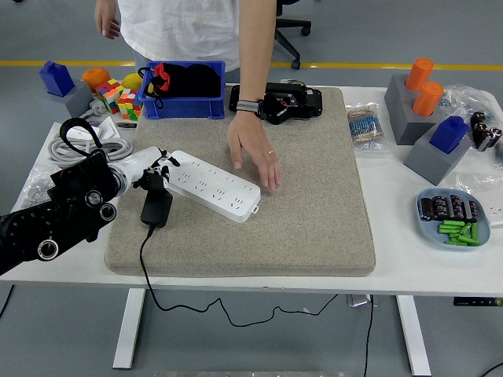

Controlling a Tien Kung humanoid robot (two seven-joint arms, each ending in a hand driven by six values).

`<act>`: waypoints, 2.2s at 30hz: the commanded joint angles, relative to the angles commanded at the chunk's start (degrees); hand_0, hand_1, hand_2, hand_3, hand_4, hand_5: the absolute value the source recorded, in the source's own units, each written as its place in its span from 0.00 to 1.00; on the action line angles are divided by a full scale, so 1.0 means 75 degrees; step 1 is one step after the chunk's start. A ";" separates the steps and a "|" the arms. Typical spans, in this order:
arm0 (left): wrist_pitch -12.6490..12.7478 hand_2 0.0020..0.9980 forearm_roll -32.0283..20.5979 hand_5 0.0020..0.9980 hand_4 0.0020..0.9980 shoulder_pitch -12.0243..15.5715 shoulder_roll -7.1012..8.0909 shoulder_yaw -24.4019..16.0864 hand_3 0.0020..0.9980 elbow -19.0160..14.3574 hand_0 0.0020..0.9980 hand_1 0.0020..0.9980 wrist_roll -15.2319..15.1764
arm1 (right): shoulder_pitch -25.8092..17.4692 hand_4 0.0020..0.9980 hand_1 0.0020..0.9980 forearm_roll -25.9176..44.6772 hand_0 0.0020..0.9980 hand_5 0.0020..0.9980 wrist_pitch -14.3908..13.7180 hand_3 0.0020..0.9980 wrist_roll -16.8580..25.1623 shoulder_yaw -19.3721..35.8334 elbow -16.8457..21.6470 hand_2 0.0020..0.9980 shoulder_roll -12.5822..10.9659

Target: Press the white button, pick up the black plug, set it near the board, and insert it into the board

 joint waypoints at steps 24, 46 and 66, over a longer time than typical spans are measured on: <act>0.0092 0.11 0.0491 0.00 0.00 0.0034 0.0133 -0.0821 0.76 -0.0526 0.00 0.00 -0.0112 | 0.0002 0.66 0.60 0.0010 0.62 0.41 -0.0002 0.59 0.0005 -0.0024 0.0003 0.60 0.0007; 0.2168 0.78 0.1997 0.18 0.86 0.2437 -0.0078 -0.2989 0.80 -0.2853 0.77 0.82 -0.0552 | -0.0046 0.66 0.60 -0.0010 0.62 0.41 -0.0006 0.59 0.0014 -0.0074 0.0019 0.60 0.0078; 0.2722 0.92 0.3515 0.62 1.00 0.4056 -0.0511 -0.3049 0.94 -0.3407 0.87 0.92 0.0851 | -0.0059 0.66 0.60 0.0004 0.62 0.41 -0.0009 0.59 0.0023 -0.0199 0.0033 0.60 0.0069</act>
